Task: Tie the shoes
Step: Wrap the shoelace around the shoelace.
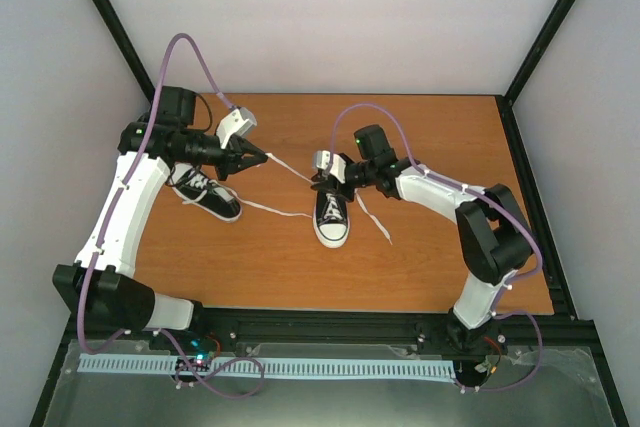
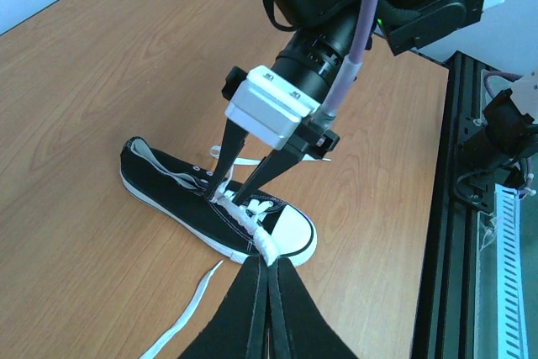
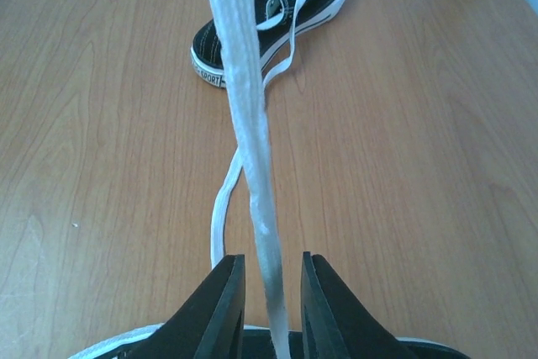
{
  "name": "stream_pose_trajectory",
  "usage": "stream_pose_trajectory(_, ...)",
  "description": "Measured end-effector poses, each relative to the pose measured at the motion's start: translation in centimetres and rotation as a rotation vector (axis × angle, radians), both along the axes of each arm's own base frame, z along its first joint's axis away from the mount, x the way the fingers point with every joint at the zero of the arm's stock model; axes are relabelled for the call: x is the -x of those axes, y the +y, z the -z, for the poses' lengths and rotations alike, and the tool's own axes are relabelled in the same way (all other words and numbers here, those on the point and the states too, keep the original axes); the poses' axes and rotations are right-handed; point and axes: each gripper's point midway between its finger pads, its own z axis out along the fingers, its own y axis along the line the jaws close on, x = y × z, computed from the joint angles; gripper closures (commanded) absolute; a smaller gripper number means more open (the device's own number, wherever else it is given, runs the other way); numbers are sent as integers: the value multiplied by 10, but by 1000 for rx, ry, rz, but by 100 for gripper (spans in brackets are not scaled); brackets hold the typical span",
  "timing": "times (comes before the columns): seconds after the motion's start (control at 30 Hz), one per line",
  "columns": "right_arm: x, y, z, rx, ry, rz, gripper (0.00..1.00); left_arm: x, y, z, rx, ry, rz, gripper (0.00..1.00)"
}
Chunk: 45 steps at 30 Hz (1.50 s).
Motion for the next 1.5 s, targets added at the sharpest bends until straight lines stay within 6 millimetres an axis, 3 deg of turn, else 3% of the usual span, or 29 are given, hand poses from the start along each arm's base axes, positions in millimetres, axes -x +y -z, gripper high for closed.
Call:
stream_pose_trajectory(0.13,-3,1,11,16,19,4,97,0,0,-1,4,0,3,99)
stream_pose_trajectory(0.4,-20,-8,10,-12,56,65,97,6,-6,2,27,0,43,99)
stream_pose_trajectory(0.47,-26,-14,8,-21,65,85,97,11,-15,17,16,22,74,99)
stream_pose_trajectory(0.53,-30,-17,8,-22,68,98,97,24,-37,43,-35,62,152,99)
stream_pose_trajectory(0.57,-30,-19,8,-24,71,101,97,32,-49,54,-60,75,200,95)
stream_pose_trajectory(0.67,-31,-21,7,-32,82,105,97,68,-87,93,-144,112,410,63)
stream_pose_trajectory(0.77,-32,-22,7,-39,92,107,97,92,-98,114,-186,123,544,46)
stream_pose_trajectory(0.83,-32,-23,6,-42,95,104,97,94,-97,120,-215,105,571,45)
stream_pose_trajectory(1.0,-29,-25,9,-38,93,96,97,73,-89,114,-232,48,534,55)
stream_pose_trajectory(1.03,-28,-25,9,-36,90,92,97,62,-86,110,-214,27,506,62)
stream_pose_trajectory(1.1,-26,-25,9,-35,87,83,97,34,-77,104,-190,-27,432,68)
stream_pose_trajectory(1.27,-23,-25,7,-41,76,65,97,-19,-79,119,-174,-81,333,58)
stream_pose_trajectory(1.33,-23,-25,6,-44,75,62,97,-29,-86,133,-166,-62,333,51)
stream_pose_trajectory(1.5,-22,-24,5,-47,76,56,97,-48,-96,155,-154,-29,342,49)
